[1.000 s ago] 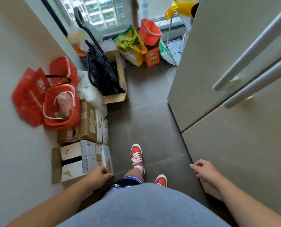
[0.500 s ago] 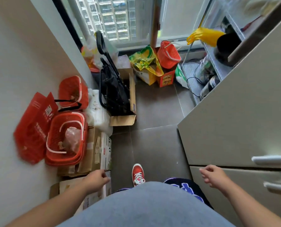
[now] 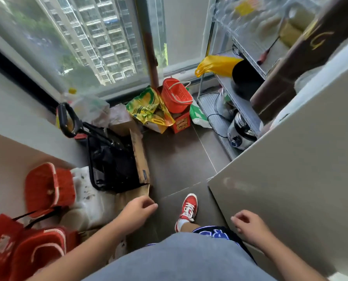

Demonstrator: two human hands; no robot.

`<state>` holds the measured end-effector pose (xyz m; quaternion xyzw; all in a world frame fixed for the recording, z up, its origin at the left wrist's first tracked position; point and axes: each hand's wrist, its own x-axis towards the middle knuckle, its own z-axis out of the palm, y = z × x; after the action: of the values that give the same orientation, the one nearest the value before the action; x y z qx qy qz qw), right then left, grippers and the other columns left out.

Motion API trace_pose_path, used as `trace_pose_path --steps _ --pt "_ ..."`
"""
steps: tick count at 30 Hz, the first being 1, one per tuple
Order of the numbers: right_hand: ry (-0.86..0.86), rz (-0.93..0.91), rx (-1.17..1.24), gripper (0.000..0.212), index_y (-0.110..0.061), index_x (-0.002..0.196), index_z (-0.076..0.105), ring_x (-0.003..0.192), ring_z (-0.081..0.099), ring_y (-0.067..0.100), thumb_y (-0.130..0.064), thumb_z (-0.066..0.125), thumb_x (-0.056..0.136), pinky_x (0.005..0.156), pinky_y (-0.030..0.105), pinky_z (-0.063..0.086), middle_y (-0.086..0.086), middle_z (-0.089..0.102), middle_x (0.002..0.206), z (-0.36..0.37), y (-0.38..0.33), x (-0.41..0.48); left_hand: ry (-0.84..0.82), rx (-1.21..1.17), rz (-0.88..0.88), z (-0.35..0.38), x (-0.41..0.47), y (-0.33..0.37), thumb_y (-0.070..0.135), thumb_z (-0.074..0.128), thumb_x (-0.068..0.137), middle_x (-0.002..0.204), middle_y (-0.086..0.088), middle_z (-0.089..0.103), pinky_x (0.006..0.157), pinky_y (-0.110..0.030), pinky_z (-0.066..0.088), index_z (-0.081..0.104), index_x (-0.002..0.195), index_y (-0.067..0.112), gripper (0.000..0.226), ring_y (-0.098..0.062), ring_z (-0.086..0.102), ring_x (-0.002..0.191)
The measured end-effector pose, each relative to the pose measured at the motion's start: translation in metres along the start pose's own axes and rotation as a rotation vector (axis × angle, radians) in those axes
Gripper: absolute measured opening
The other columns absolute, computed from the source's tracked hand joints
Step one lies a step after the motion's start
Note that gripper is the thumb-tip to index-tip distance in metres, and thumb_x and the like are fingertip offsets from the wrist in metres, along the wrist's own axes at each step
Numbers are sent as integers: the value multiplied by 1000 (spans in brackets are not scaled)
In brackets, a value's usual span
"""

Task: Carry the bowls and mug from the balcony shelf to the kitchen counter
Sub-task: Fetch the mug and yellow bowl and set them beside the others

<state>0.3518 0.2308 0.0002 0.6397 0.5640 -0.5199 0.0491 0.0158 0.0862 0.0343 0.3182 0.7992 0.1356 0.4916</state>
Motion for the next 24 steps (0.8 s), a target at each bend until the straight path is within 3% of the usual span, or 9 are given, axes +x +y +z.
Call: trace_pose_path --steps 6,10,13,16,21,24 --pt "15 -125 223 16 -11 75 62 55 56 18 -8 64 91 40 11 40 8 63 68 -21 -119 37 53 -49 193 -39 46 113 42 60 86 87 12 70 79 -28 55 66 89 33 12 -5 65 83" --pt "33 -283 235 13 -21 77 66 60 63 16 -16 68 89 50 15 44 5 67 70 -46 -191 51 36 -38 333 -70 69 172 47 59 86 89 18 70 72 -13 51 65 92 38 12 10 62 84" --pt "121 -383 264 7 -24 78 68 66 70 20 -25 69 85 60 26 47 7 73 74 -71 -238 63 51 -70 432 -100 89 217 41 62 87 90 13 72 74 -18 52 67 93 36 8 6 64 83" --pt "200 -469 303 4 -29 79 68 69 69 16 -29 69 84 64 26 50 -1 73 72 -94 -279 72 45 -67 529 -128 112 260 41 62 88 90 15 72 76 -22 56 67 95 36 10 1 66 84" --pt "413 -544 368 3 -29 85 69 80 69 16 -26 70 84 78 33 55 -4 73 80 -137 -342 88 8 -21 767 -180 157 339 43 61 88 93 23 69 73 -13 52 67 99 35 15 2 65 86" --pt "559 -587 408 6 -30 85 69 75 68 11 -24 70 85 74 28 54 -7 72 74 -163 -379 92 -26 -19 916 -213 178 391 35 63 89 90 22 69 72 -8 45 68 97 32 10 2 64 86"
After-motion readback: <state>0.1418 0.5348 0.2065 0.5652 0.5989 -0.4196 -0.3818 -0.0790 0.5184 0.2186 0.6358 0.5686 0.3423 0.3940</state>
